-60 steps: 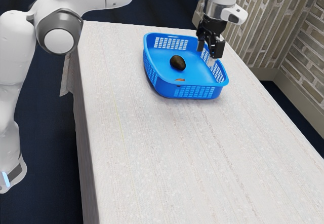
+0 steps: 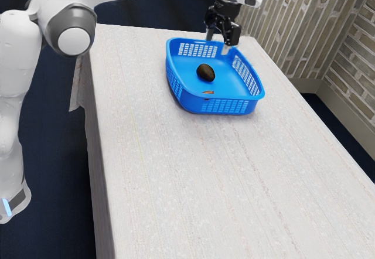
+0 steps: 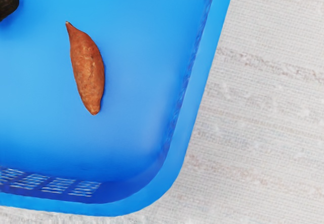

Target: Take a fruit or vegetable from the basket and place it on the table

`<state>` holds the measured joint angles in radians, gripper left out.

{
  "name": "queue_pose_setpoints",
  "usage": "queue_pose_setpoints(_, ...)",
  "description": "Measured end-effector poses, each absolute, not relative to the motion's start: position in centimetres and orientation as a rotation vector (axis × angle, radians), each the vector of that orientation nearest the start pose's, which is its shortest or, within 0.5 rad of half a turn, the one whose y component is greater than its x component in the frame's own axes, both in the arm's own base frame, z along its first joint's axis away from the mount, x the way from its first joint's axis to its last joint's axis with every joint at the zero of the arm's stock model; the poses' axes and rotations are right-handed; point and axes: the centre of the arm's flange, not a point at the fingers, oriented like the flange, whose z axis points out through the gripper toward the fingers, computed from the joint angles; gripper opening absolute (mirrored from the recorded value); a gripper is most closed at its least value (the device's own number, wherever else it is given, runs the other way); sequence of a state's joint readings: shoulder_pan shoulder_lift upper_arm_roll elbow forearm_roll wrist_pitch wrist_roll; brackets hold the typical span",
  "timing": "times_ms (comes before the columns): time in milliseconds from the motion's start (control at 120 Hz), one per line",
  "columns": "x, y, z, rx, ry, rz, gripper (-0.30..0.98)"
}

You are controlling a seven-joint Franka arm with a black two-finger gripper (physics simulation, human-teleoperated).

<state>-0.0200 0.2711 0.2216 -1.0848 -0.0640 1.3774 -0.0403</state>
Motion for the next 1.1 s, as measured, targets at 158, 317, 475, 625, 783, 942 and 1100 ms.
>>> queue_pose_setpoints(158,58.0,18.3,66.1,-3.112,-0.632,0.052,0.68)
queue_pose_setpoints(317,58.1,24.0,63.1,-3.101,-0.742,0.067,0.68)
queue_pose_setpoints(475,58.8,26.2,60.1,-3.106,-0.757,0.080,0.68)
queue_pose_setpoints(625,59.3,26.3,58.1,-3.132,-0.738,0.088,0.68)
queue_pose_setpoints(783,60.4,24.6,56.6,-3.173,-0.674,0.094,0.68)
queue_pose_setpoints(942,60.6,24.2,54.5,-3.195,-0.658,0.130,0.68)
queue_pose_setpoints(1100,61.2,23.5,53.6,-3.210,-0.621,0.123,0.68)
